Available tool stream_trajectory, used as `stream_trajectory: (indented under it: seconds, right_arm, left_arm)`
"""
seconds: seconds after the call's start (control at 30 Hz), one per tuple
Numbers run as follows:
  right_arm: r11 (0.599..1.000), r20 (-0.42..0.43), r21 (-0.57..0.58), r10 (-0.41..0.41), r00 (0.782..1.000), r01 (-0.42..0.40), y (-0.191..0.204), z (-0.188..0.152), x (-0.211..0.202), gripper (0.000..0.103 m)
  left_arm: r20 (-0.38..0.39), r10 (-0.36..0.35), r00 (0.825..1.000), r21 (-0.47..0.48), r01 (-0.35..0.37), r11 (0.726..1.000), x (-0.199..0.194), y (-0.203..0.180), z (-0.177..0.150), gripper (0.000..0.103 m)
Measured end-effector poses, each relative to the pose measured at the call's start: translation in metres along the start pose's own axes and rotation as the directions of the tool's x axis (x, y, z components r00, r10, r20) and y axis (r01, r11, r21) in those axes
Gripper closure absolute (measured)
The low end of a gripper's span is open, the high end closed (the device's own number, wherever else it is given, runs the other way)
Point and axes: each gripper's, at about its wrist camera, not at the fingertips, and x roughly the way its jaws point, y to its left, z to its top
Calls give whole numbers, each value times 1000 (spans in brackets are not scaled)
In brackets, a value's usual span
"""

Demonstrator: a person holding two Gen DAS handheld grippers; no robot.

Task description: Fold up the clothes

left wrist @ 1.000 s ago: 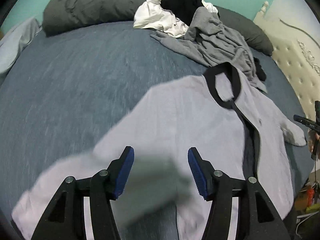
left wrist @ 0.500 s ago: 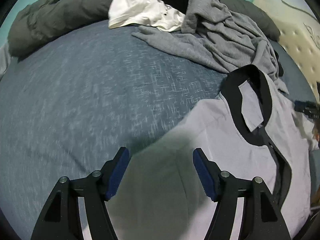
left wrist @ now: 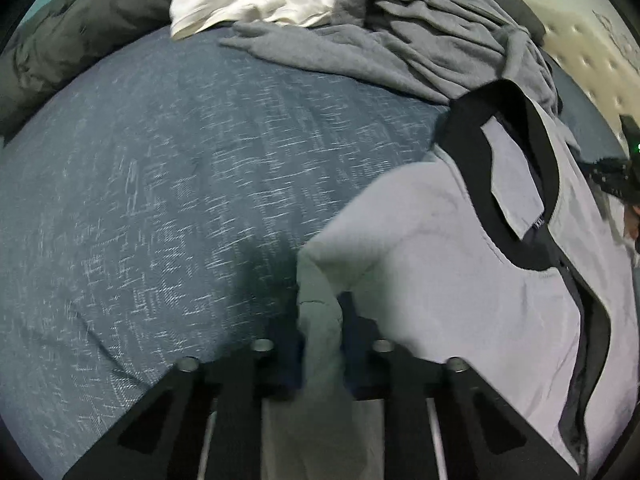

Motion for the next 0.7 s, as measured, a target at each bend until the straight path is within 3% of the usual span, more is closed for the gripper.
stream_trajectory:
  seconds: [0.23,0.5,0.6,0.7]
  right_arm:
    - [993,94,-30,-114,989,117,11,1,-28,102]
    - [970,244,14,-240,940,245,-1,26,-81,102]
    - [956,247,23,-290,925,294,-4,34,-79,102]
    - [951,213,27,-308,927,309,-6,33,-62,102]
  left_arm:
    - [93,106,990,-23,-104,994,-33,6,13,97]
    - [141,153,978,-108,-138,985,-51,19,34,97]
    - [149,152,977,-151,-129,980,-46,26,37,97]
    - [126,154,980,-184,-129,974,-30,30,40,96]
